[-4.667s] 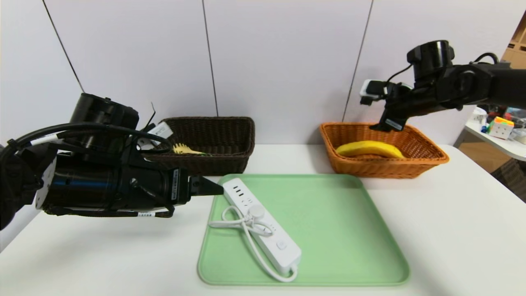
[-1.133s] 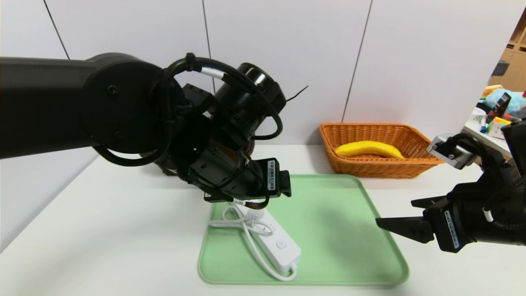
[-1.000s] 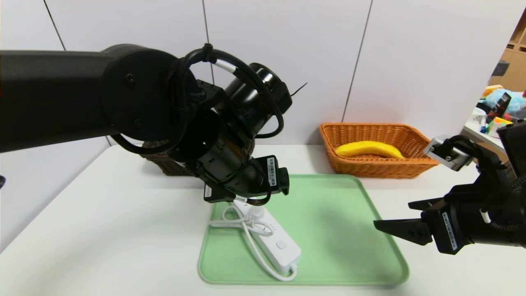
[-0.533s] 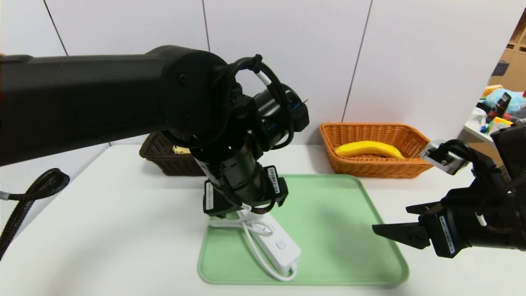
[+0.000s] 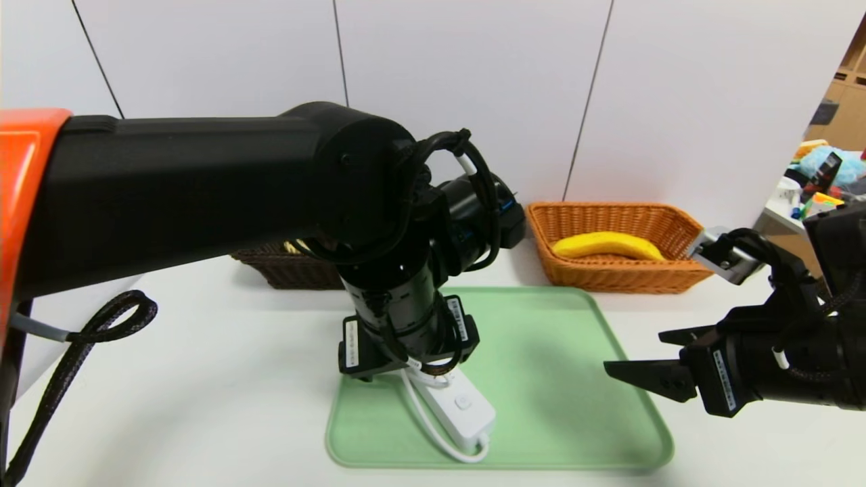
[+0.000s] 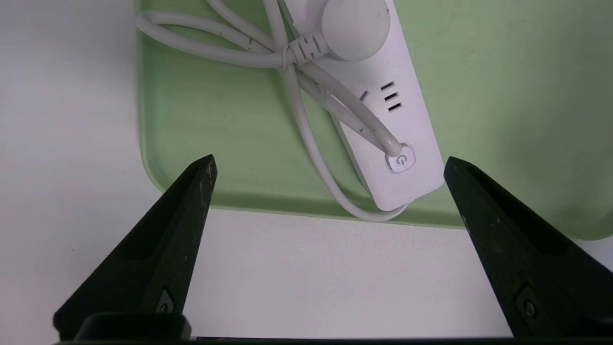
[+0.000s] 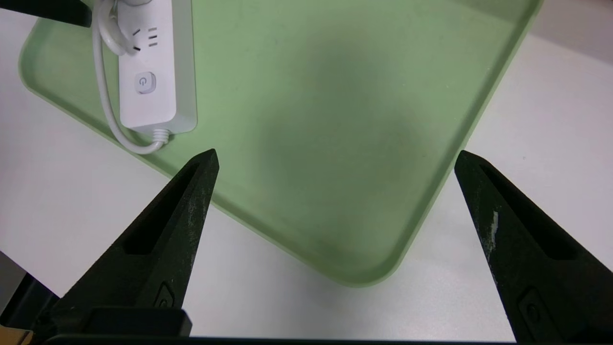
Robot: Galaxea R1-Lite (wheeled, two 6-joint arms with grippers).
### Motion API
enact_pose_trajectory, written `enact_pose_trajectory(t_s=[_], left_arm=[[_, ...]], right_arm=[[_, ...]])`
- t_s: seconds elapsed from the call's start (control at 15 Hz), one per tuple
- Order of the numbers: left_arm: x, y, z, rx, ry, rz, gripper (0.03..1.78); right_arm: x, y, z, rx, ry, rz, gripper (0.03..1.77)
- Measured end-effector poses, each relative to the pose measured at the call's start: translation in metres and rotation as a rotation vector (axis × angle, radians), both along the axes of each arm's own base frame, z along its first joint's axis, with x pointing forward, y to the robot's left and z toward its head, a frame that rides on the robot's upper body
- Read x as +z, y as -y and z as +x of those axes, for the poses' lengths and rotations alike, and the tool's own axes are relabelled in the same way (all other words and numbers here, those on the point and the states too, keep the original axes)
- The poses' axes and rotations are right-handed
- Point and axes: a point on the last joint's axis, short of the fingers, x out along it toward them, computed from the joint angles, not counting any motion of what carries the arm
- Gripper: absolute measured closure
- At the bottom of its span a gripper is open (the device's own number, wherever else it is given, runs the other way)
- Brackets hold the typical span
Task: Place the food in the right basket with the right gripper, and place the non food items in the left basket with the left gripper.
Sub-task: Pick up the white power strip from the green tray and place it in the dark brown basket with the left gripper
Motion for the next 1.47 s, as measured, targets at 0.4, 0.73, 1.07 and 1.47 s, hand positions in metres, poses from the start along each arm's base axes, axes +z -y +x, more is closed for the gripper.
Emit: enact_pose_trajectory(t_s=[0.4, 0.73, 1.07, 1.47], left_arm=[[-0.006, 0.003, -0.002, 0.022, 0.005, 0.05, 0.12], [-0.01, 0.006, -0.001, 0.025, 0.036, 0.088, 0.12], [-0.014, 0.008, 0.0, -0.028, 0.035, 0.119, 0.12], [0.0, -0.013, 0.017, -0.247, 0.104, 0.196, 0.12]], right_arm=[[-0.004, -0.001, 0.002, 0.01, -0.019, 0.003, 0.1], [-0.006, -0.002, 0.004, 0.018, -0.028, 0.006, 0.1], [-0.007, -0.003, 0.005, 0.021, -0.031, 0.007, 0.1], [-0.008, -0.003, 0.004, 0.03, -0.038, 0.014, 0.1]])
